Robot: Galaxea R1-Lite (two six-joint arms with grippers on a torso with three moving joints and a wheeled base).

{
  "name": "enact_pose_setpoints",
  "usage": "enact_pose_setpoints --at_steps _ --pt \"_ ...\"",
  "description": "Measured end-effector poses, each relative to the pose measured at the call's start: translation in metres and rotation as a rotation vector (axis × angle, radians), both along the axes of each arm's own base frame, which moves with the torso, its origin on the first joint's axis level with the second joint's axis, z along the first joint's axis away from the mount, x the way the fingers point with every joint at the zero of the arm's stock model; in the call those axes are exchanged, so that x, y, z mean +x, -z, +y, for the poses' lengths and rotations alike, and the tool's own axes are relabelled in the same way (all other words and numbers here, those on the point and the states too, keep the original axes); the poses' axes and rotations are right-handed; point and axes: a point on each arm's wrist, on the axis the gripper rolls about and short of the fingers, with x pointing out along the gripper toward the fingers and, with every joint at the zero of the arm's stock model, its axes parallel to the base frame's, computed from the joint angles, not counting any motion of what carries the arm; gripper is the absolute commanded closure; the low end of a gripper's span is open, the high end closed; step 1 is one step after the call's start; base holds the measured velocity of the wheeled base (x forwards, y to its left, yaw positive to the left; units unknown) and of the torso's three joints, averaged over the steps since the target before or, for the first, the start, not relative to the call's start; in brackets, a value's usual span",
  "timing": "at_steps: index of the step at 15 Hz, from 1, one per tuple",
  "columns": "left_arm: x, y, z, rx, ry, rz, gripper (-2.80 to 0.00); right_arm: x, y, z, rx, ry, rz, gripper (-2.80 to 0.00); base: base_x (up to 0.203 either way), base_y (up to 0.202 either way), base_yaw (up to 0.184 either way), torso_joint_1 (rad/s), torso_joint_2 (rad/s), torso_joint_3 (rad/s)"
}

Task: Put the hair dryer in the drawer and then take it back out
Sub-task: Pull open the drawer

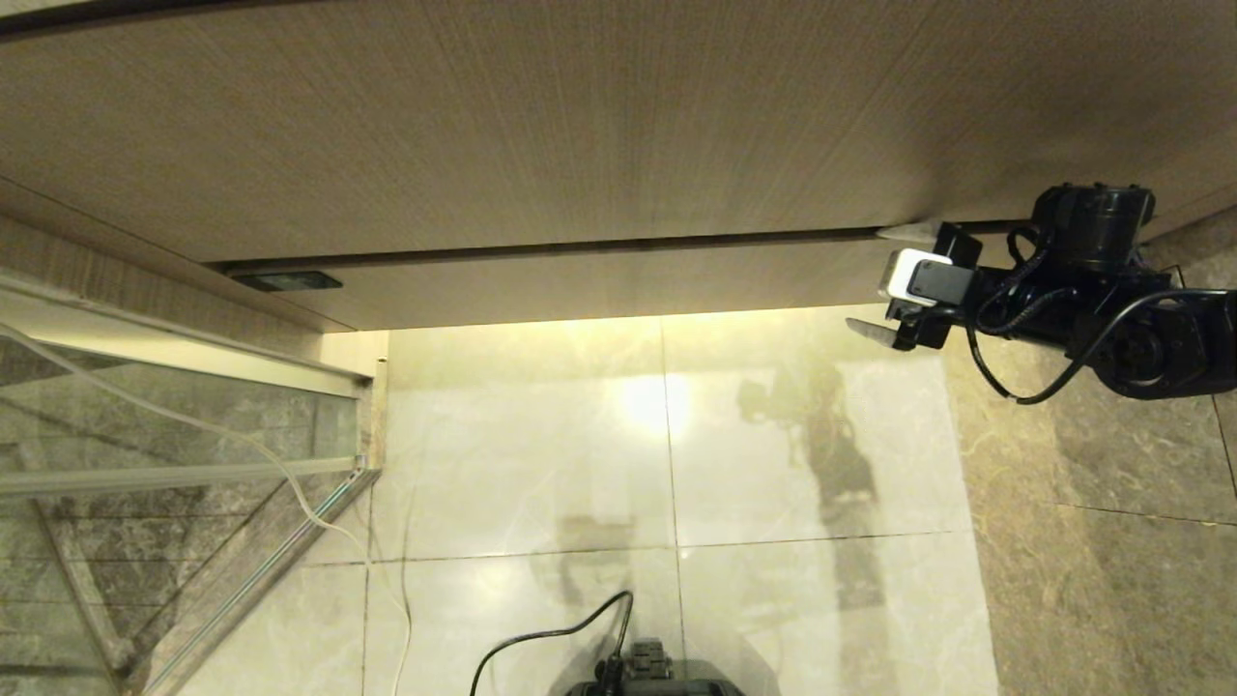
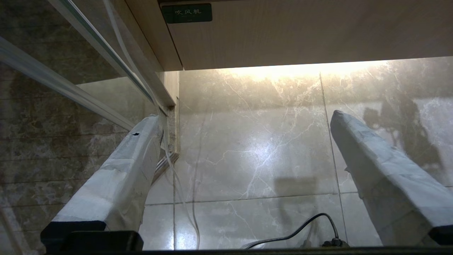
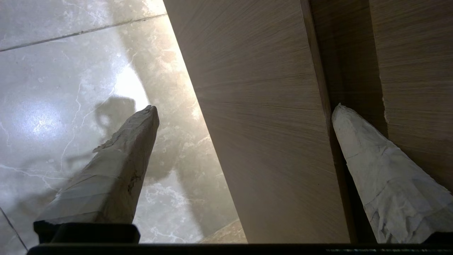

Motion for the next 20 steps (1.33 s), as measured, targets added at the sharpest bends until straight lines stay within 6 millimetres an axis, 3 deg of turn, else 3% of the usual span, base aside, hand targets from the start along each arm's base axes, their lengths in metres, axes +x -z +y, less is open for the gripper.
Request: enact_pose_setpoints --at_steps 12,20 --pt "0.000 0.000 0.000 0.000 0.001 0.000 -2.80 -0.009 0.027 -0.003 -0.034 0.005 0.136 -2.80 0.000 0.000 0.000 0.000 0.00 0.000" --pt "0.000 0.000 0.000 0.000 0.000 0.000 -2.80 -0.036 0.010 -0.005 -0.025 0.007 0.179 -2.80 0.000 0.000 0.000 0.000 0.00 0.000"
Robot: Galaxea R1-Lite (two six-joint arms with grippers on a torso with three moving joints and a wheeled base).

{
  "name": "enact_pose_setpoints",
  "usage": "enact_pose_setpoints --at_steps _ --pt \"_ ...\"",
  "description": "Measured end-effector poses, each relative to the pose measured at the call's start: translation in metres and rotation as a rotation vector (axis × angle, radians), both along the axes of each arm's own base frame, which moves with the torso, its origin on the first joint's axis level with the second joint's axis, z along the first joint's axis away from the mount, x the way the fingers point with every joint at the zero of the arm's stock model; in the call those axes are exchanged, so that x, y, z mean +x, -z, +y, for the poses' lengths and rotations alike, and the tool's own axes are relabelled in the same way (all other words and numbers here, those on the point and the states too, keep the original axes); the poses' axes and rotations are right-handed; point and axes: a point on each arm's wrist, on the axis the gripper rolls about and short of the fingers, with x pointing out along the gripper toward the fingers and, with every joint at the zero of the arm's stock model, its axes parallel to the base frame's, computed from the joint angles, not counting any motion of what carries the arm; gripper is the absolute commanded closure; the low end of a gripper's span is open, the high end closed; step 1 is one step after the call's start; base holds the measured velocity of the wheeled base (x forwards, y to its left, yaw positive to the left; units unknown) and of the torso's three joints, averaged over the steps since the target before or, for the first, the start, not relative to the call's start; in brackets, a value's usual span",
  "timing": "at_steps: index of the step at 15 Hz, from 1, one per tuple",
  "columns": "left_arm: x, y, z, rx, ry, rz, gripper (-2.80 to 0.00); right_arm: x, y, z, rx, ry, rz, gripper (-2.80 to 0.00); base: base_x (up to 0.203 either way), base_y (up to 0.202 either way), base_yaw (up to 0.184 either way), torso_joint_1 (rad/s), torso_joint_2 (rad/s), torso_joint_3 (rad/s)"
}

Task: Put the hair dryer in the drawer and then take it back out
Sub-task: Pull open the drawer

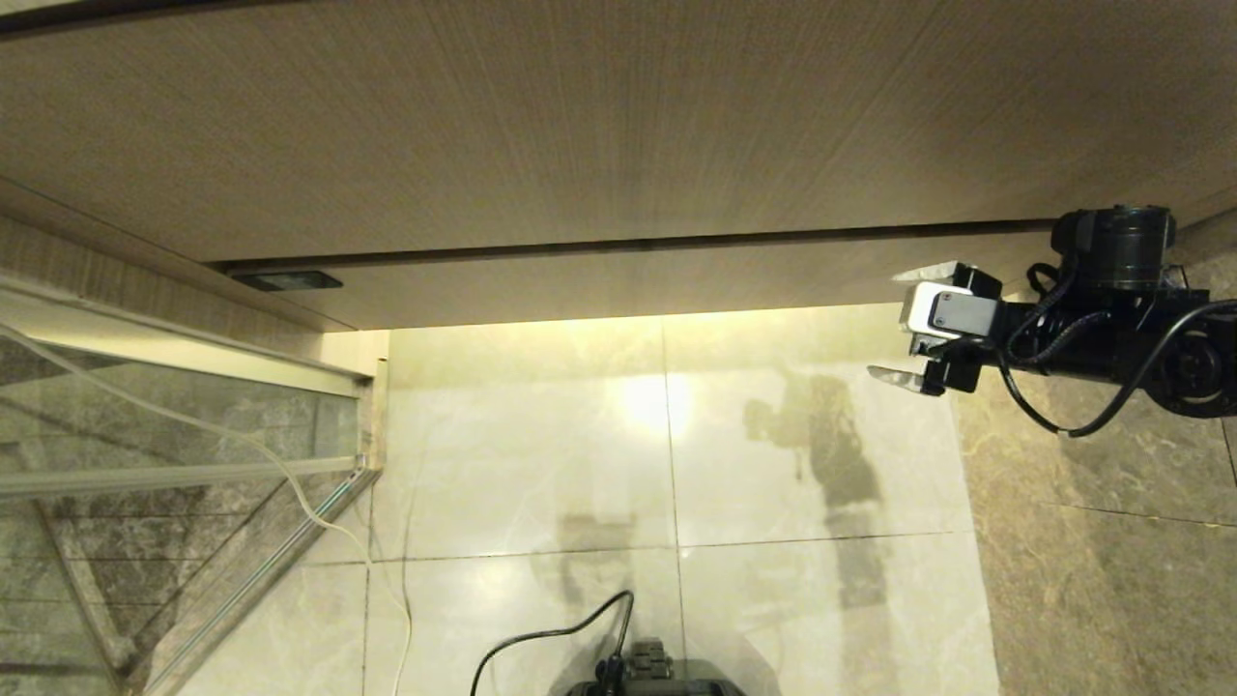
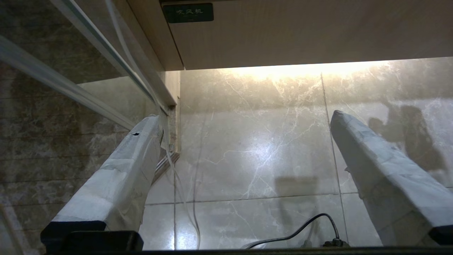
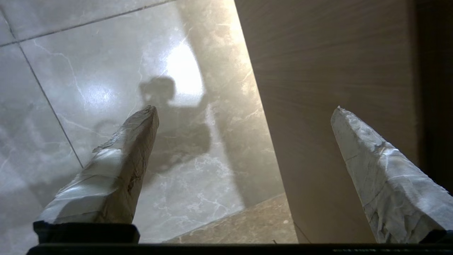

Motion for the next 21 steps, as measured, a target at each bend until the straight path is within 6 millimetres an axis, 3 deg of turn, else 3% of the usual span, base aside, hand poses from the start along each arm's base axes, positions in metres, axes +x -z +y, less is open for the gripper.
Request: enact_pose_setpoints --at_steps 10,21 --pt "0.000 0.000 0.000 0.000 0.000 0.000 -2.80 -0.006 -0.023 0.019 0.091 -0.006 -0.075 -2.80 0.000 0.000 0.000 0.000 0.00 0.000" --pt "0.000 0.000 0.000 -0.001 0.000 0.000 -2.80 0.005 -0.018 0.026 0.097 -0.024 -0.143 -2.80 0.000 0.000 0.000 0.000 0.00 0.000"
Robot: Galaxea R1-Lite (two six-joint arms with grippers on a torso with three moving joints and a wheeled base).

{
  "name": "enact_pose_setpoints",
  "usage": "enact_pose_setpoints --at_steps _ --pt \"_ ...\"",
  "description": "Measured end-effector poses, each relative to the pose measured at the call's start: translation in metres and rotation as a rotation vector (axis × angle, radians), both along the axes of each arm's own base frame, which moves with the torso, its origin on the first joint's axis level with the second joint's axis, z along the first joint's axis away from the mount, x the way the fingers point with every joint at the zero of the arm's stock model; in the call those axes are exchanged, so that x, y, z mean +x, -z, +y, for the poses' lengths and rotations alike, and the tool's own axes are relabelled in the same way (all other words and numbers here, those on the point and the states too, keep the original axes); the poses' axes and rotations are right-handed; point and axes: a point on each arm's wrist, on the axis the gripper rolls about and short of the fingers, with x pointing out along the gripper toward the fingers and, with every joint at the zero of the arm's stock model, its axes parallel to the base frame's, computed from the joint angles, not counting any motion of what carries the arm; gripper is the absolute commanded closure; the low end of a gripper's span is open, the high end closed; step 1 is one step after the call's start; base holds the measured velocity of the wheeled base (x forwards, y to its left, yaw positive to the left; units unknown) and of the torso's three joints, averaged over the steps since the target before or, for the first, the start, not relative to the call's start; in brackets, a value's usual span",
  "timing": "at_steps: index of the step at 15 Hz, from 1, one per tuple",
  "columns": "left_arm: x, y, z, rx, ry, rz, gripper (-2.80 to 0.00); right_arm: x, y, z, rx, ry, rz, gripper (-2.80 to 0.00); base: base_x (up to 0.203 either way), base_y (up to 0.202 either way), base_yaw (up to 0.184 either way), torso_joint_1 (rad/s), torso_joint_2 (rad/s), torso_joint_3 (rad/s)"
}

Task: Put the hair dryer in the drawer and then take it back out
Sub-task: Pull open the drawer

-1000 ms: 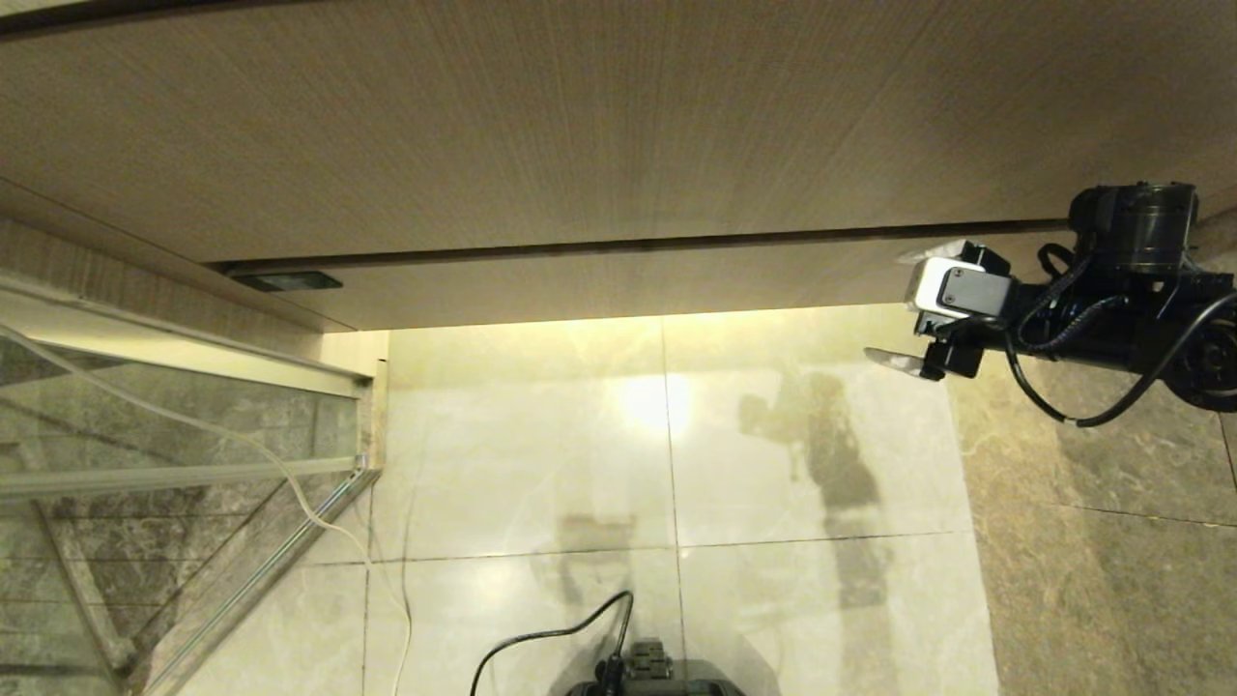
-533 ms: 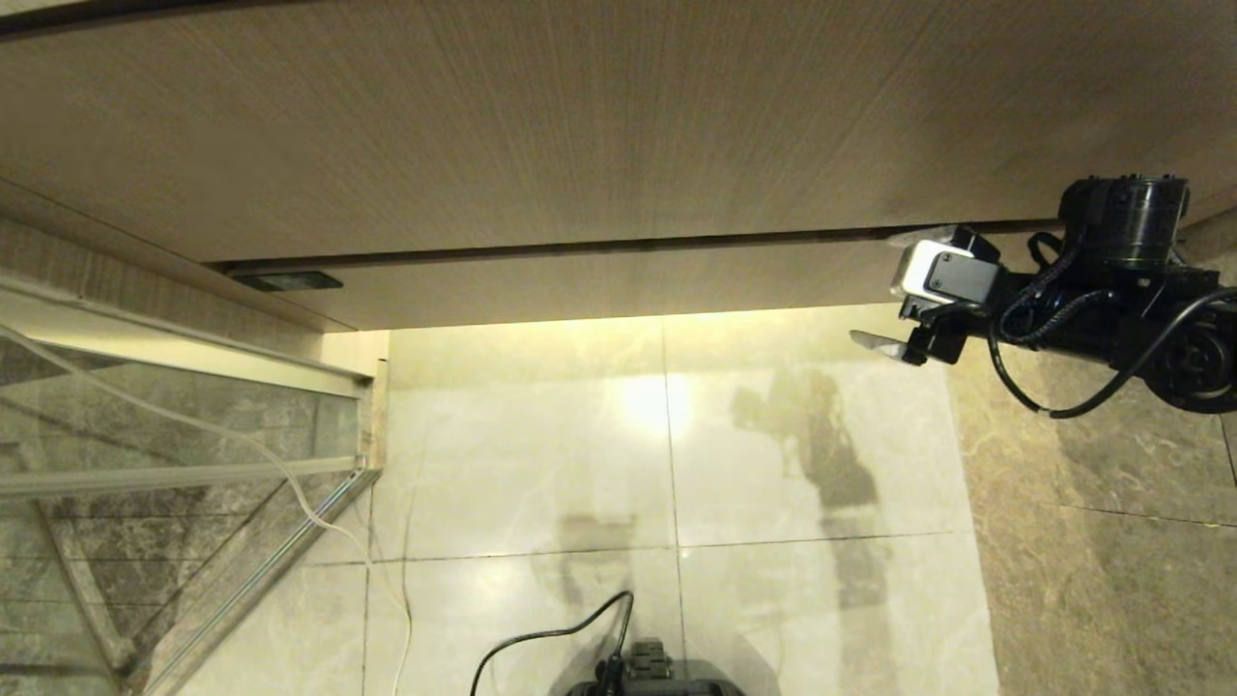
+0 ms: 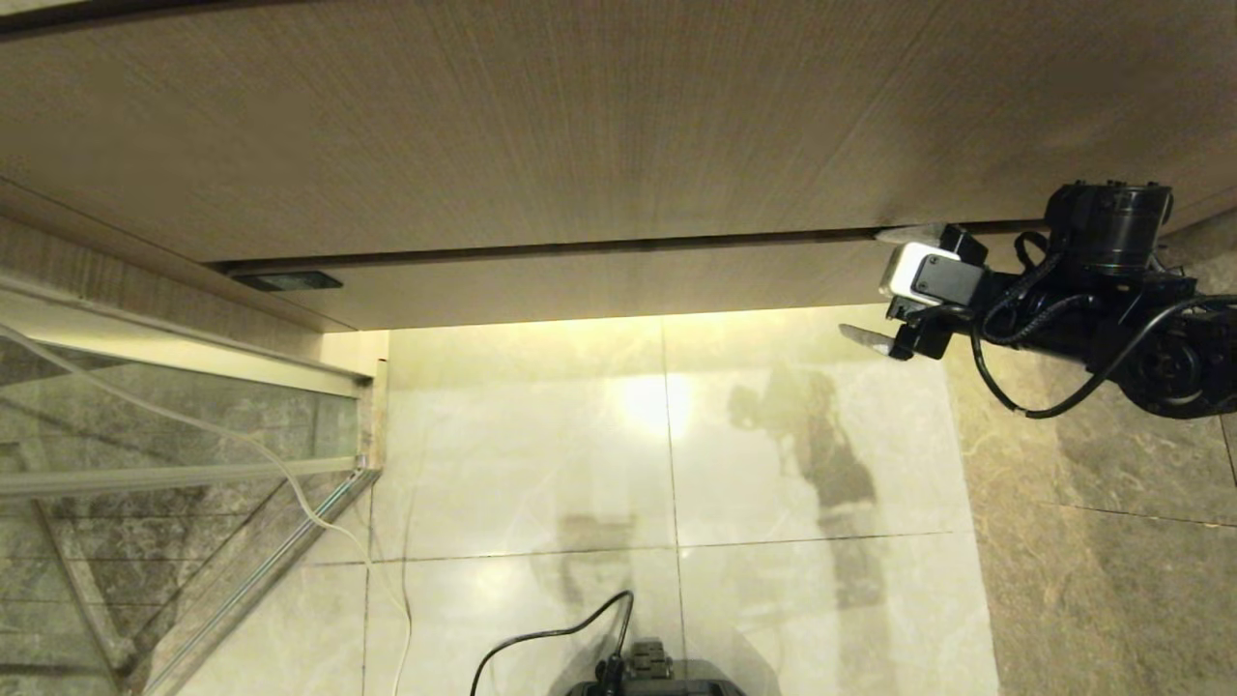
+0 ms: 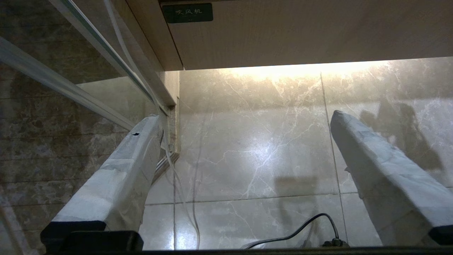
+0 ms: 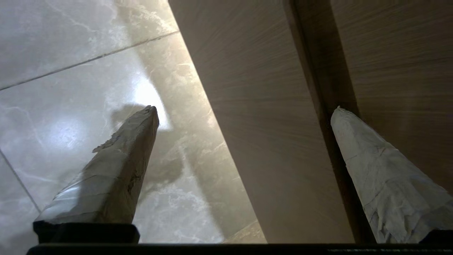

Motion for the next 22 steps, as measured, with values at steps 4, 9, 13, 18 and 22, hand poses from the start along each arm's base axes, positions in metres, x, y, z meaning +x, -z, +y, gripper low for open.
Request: enact_pose_setpoints --at_steps 4,9,13,18,22 --pt "0.000 0.000 0.000 0.001 -0.001 0.000 -2.80 0.004 0.003 -0.001 0.004 0.003 -0.007 -2.80 0.000 0.000 0.000 0.000 0.00 0.000" --pt "0.000 0.000 0.000 0.000 0.000 0.000 -2.80 0.008 0.004 -0.001 0.007 0.006 -0.023 -2.80 0.000 0.000 0.000 0.000 0.00 0.000" --pt "0.000 0.000 0.000 0.000 0.000 0.000 -2.80 0.011 0.006 -0.002 0.010 0.009 -0.029 -2.80 0.000 0.000 0.000 0.000 0.00 0.000" --pt "0.000 0.000 0.000 0.000 0.000 0.000 -2.80 0.013 0.009 -0.002 0.010 0.010 -0.022 -2.80 0.000 0.000 0.000 0.000 0.00 0.000" --pt "0.000 0.000 0.000 0.001 0.000 0.000 -2.80 0.014 0.009 -0.002 0.013 0.011 -0.036 -2.80 0.000 0.000 0.000 0.000 0.00 0.000"
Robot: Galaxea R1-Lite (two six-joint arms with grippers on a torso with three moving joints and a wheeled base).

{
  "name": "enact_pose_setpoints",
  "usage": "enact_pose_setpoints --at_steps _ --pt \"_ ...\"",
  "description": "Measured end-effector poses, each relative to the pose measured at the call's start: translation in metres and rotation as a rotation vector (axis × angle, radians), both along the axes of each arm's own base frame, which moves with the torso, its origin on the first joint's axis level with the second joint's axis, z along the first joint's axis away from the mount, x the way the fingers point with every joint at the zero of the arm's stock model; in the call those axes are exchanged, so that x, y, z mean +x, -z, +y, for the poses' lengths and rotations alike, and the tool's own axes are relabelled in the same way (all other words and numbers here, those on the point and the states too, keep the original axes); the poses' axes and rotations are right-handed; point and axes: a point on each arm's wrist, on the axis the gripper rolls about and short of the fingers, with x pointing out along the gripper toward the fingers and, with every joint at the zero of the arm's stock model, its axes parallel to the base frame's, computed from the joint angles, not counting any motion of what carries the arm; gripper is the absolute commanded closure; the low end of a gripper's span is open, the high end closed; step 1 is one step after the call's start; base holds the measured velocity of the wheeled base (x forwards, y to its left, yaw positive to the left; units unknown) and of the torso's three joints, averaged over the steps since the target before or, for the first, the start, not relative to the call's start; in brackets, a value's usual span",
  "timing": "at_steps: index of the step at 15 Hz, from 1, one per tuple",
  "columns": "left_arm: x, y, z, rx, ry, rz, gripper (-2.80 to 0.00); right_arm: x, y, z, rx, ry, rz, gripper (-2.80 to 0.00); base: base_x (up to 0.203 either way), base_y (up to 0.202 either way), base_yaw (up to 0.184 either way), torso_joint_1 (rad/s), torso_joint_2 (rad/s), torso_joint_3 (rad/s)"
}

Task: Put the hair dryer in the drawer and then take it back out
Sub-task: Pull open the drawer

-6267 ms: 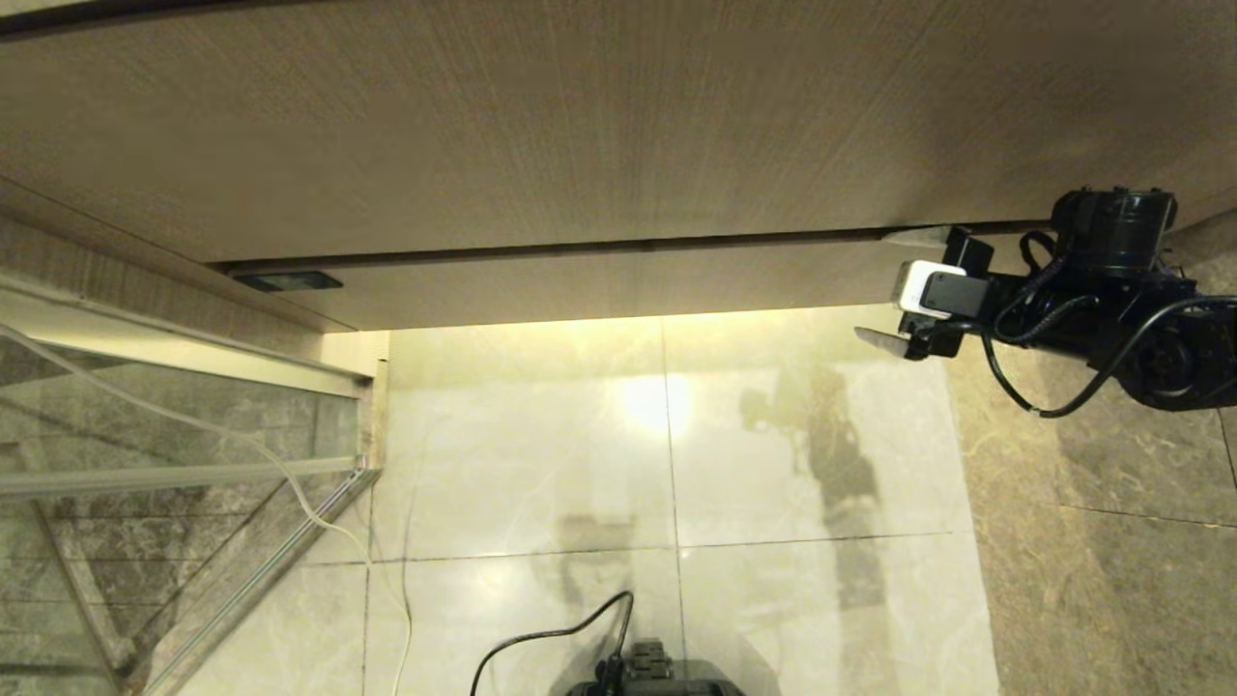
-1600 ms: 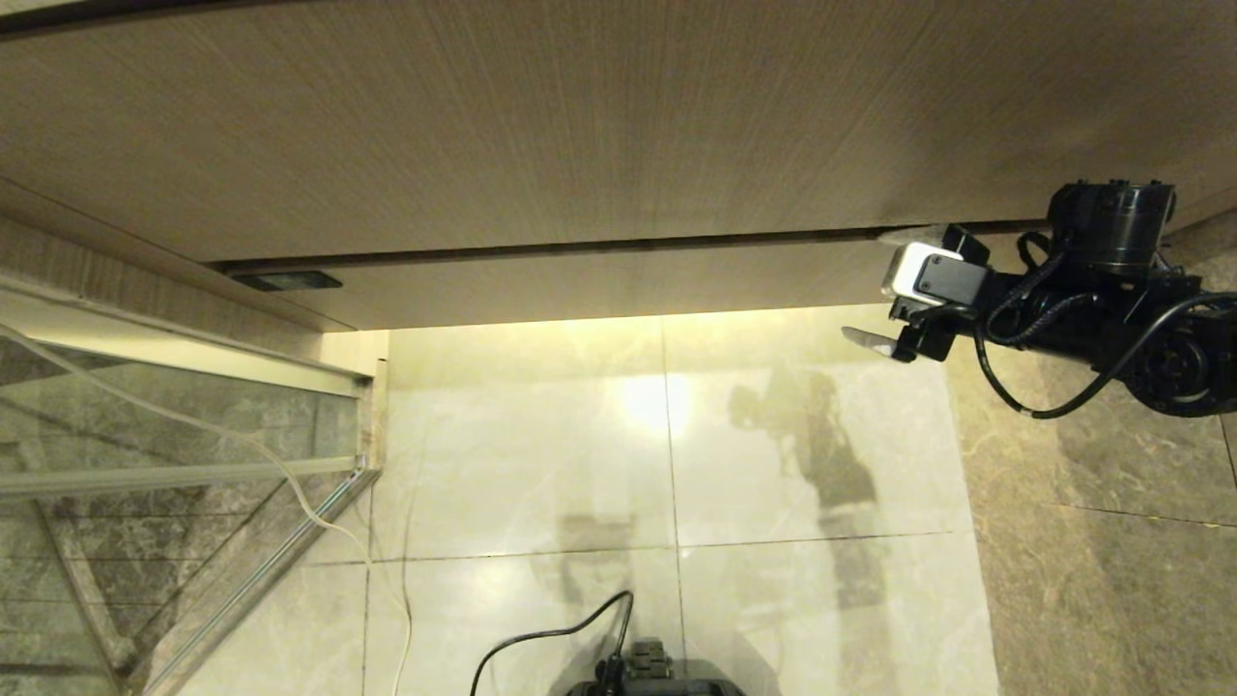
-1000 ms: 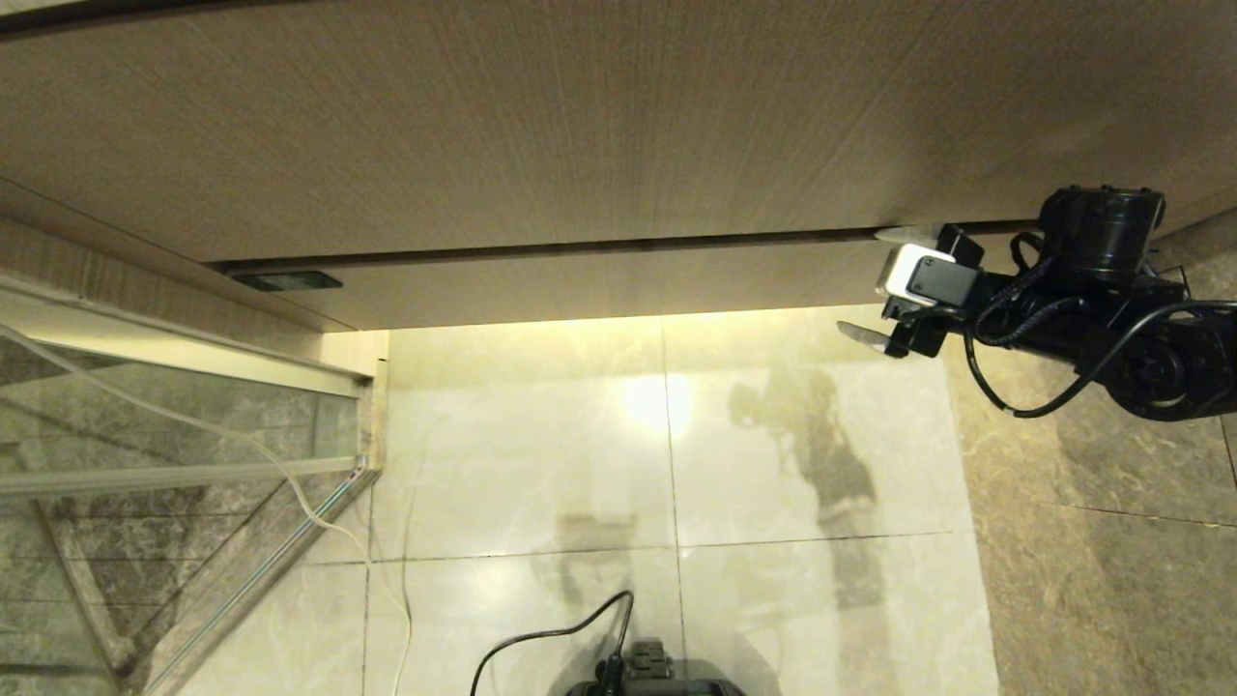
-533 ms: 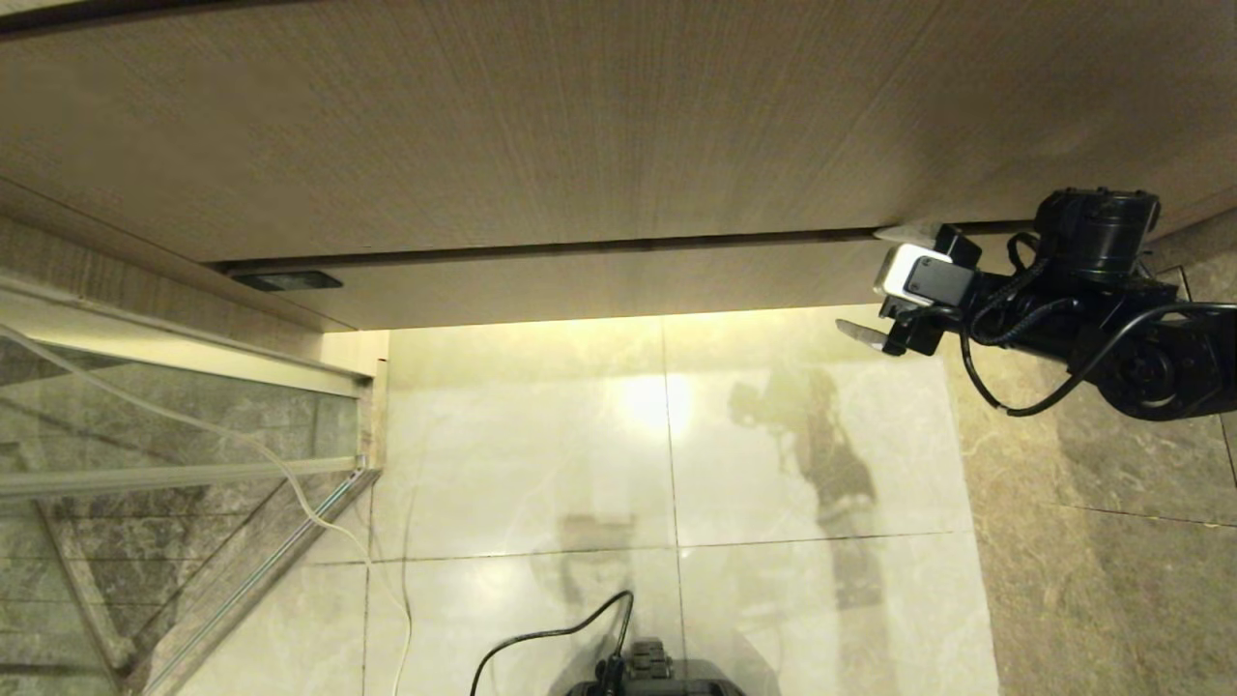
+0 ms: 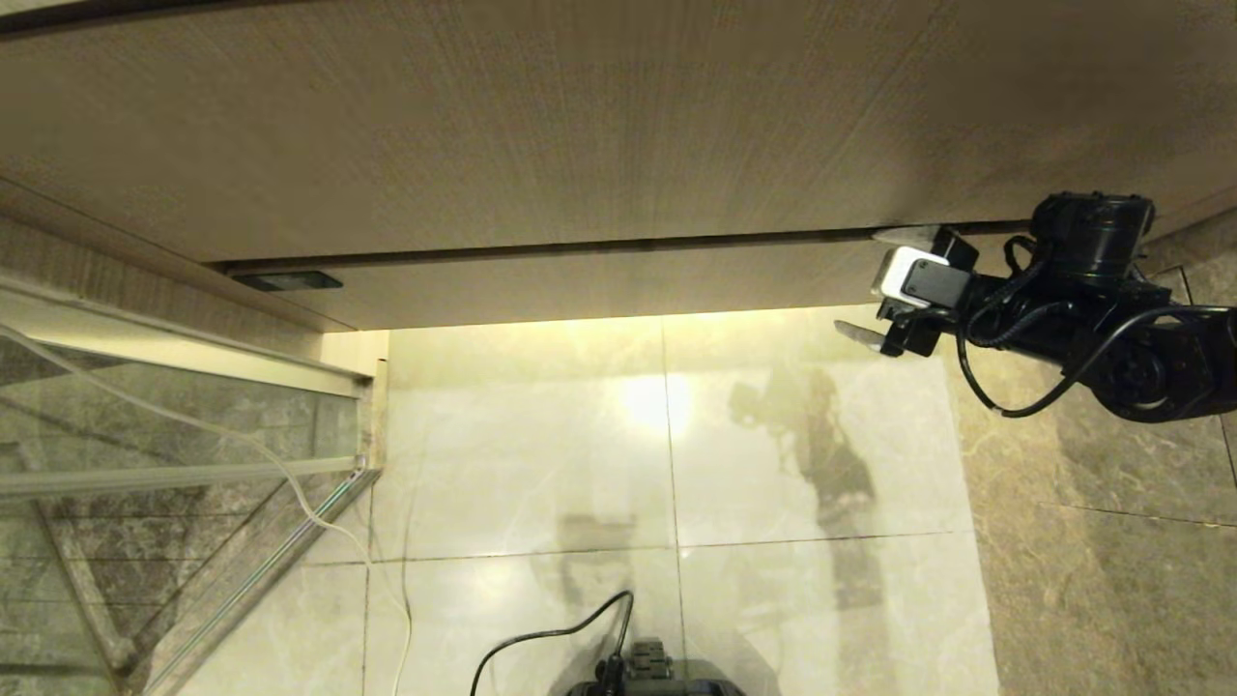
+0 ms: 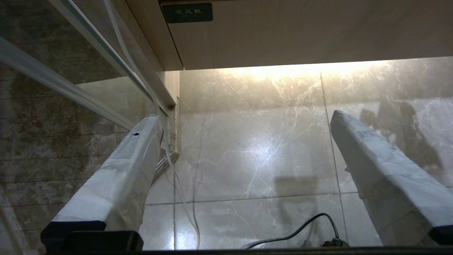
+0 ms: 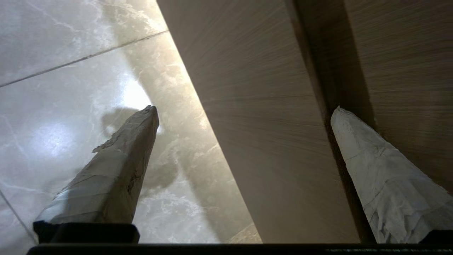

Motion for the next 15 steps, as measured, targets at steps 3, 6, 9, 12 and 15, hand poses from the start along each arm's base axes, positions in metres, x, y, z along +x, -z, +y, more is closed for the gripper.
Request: enact_pose_setpoints --at_steps 3,6,9,12,15 --pt "0.000 0.000 0.000 0.000 0.000 0.000 -2.80 0.003 0.000 -0.001 0.011 0.004 -0.010 -2.80 0.000 0.000 0.000 0.000 0.00 0.000" --pt "0.000 0.000 0.000 0.000 0.000 0.000 -2.80 0.007 -0.001 -0.001 0.012 0.005 -0.020 -2.80 0.000 0.000 0.000 0.000 0.00 0.000" --pt "0.000 0.000 0.000 0.000 0.000 0.000 -2.80 0.009 0.002 -0.001 0.013 0.006 -0.019 -2.80 0.000 0.000 0.000 0.000 0.00 0.000" --pt "0.000 0.000 0.000 0.000 -0.001 0.000 -2.80 0.010 0.004 -0.002 0.012 0.006 -0.015 -2.80 0.000 0.000 0.000 0.000 0.00 0.000" --pt "0.000 0.000 0.000 0.000 0.000 -0.001 -2.80 0.009 0.012 -0.007 -0.003 0.016 0.034 -2.80 0.000 0.000 0.000 0.000 0.00 0.000"
